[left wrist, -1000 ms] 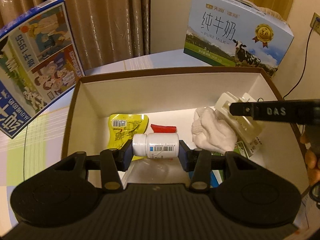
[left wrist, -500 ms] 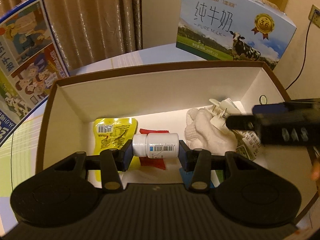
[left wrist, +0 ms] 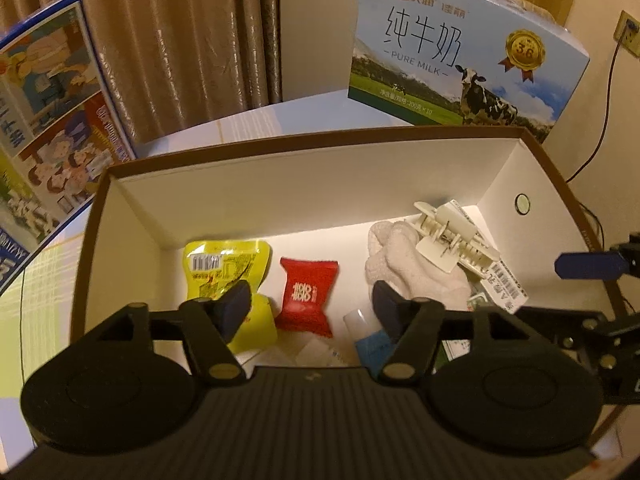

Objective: Organize objects
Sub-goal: 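Lower the pill bottle and clip into the box and open both tools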

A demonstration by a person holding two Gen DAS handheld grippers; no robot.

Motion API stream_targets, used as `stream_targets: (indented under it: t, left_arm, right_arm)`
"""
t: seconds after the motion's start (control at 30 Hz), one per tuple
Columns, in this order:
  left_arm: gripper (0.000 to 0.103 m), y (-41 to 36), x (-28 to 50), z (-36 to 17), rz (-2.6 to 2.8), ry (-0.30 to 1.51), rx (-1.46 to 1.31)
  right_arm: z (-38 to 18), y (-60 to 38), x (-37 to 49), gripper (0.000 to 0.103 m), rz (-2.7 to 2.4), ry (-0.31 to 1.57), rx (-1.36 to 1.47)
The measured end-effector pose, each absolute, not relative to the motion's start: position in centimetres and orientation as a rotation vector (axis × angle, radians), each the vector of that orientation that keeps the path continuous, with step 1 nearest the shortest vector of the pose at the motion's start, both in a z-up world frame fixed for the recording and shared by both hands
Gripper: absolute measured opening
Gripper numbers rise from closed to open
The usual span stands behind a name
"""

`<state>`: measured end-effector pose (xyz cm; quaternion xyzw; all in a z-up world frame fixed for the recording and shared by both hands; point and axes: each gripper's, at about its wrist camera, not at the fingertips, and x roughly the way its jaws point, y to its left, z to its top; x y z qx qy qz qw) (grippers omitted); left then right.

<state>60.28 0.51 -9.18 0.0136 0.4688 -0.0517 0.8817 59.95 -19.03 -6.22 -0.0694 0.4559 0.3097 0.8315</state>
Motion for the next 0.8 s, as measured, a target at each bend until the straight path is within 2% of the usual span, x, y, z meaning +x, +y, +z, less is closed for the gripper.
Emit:
stream_targets:
  t: [0.03, 0.1, 0.43, 0.8]
  left_arm:
    - [0.073, 0.7, 60.0, -9.0, -0.102, 0.980, 0.021]
    - [0.076, 0.9, 59.1, -8.5, -0.093, 0.989, 0.010]
    - [0.086, 2.1, 53.5, -5.5, -0.049, 1.019, -0.067]
    - [0.090, 0.1, 46.2, -3.0, 0.010, 1.009, -0.034]
  right_arm:
    - [-6.1, -19.2, 59.7, 0.066, 0.658, 0.970, -0.142]
    - [-5.8, -19.6, 59.1, 0.068, 0.664, 0.980, -0.134]
    - [-3.8, -21.9, 55.8, 0.072, 0.678, 0.974, -0.084]
    - [-2.5, -24.9, 51.2, 0.073, 0.699, 0.993, -0.023]
